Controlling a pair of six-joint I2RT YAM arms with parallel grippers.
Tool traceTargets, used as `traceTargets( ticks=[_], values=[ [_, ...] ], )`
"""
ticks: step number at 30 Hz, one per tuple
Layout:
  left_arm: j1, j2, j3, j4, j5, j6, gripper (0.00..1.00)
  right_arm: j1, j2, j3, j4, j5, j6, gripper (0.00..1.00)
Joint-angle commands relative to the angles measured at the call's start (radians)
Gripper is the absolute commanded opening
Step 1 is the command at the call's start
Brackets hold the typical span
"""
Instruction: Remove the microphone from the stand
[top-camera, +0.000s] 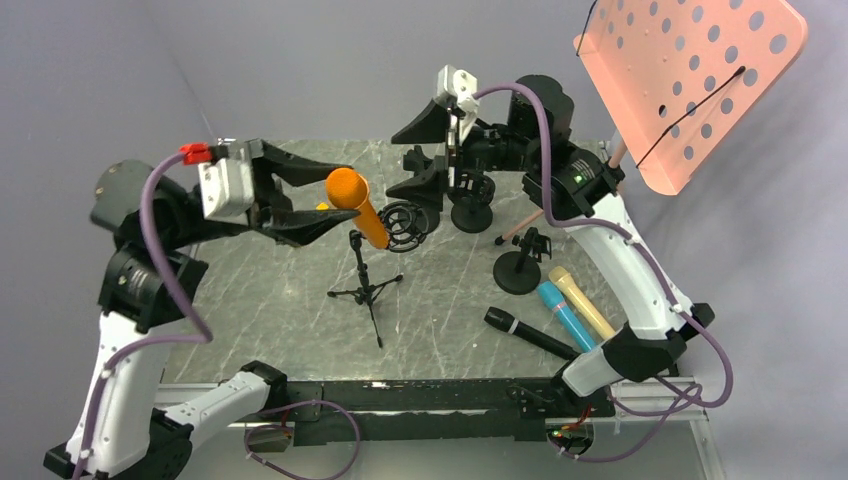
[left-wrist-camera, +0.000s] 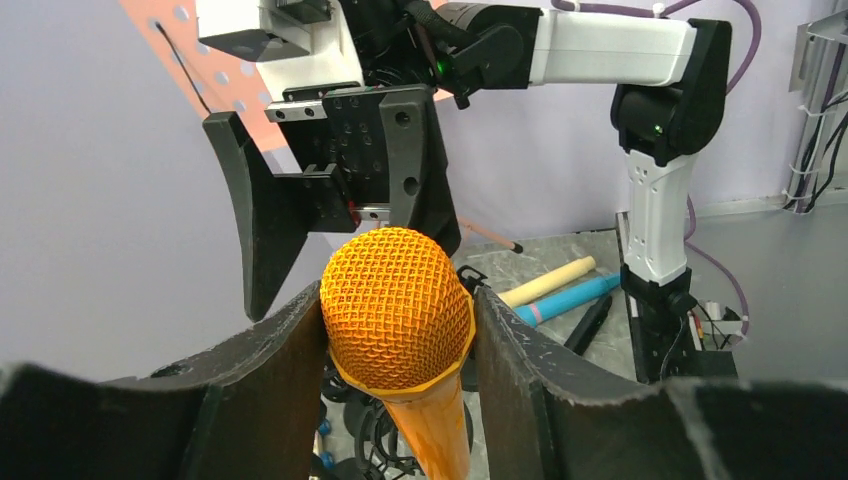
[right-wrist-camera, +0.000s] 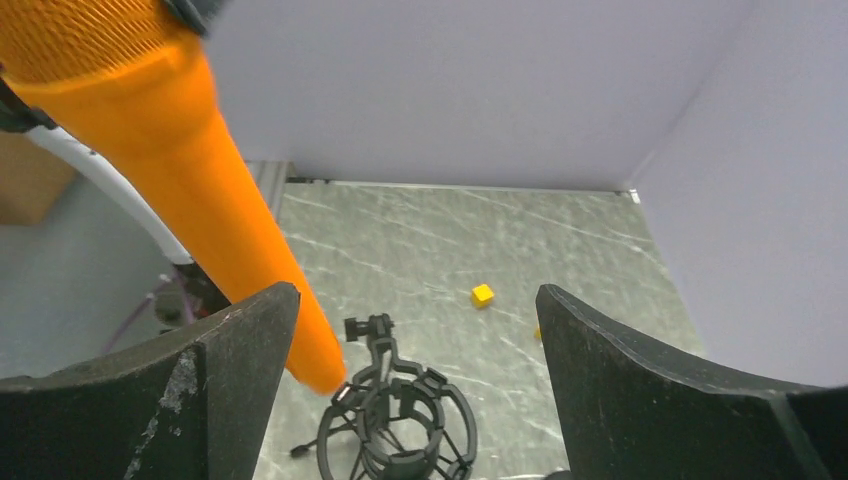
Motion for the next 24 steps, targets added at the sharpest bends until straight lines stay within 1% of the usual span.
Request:
traceTargets(
  ticks=[1,5,10,13,15,18,24],
  values=[
    [0.003,0.022,-0.063,0.217,-0.040,-0.141,0.00,-0.001,0.038,0.007,0.083,-0.179,0.129,0.92],
    [0.004,0.051,-0.089,0.318,-0.032,-0.216,0.00,0.013,0.036,-0.023,0.092,-0.198,0.167,0.87],
    [0.004,0.078,-0.089,0.387,-0.034,-0.245,0.00,0.015,0.035,-0.035,0.104,-0.197,0.173,0.84],
    [0.004,0.097,-0.073,0.390,-0.031,-0.230,0.00,0.015,0.032,-0.044,0.109,-0.204,0.173,0.83],
    [0.004,0.099,-0.070,0.370,-0.039,-0.190,0.00,0.013,0.031,-0.034,0.096,-0.209,0.173,0.84],
    [0.006,0.096,-0.085,0.377,-0.075,-0.160,0.00,0.007,0.027,-0.023,0.086,-0.199,0.194,0.84],
    [0.015,0.114,-0.118,0.522,-0.140,-0.282,0.00,0.010,0.041,-0.052,0.179,-0.158,0.254,0.77]
  ],
)
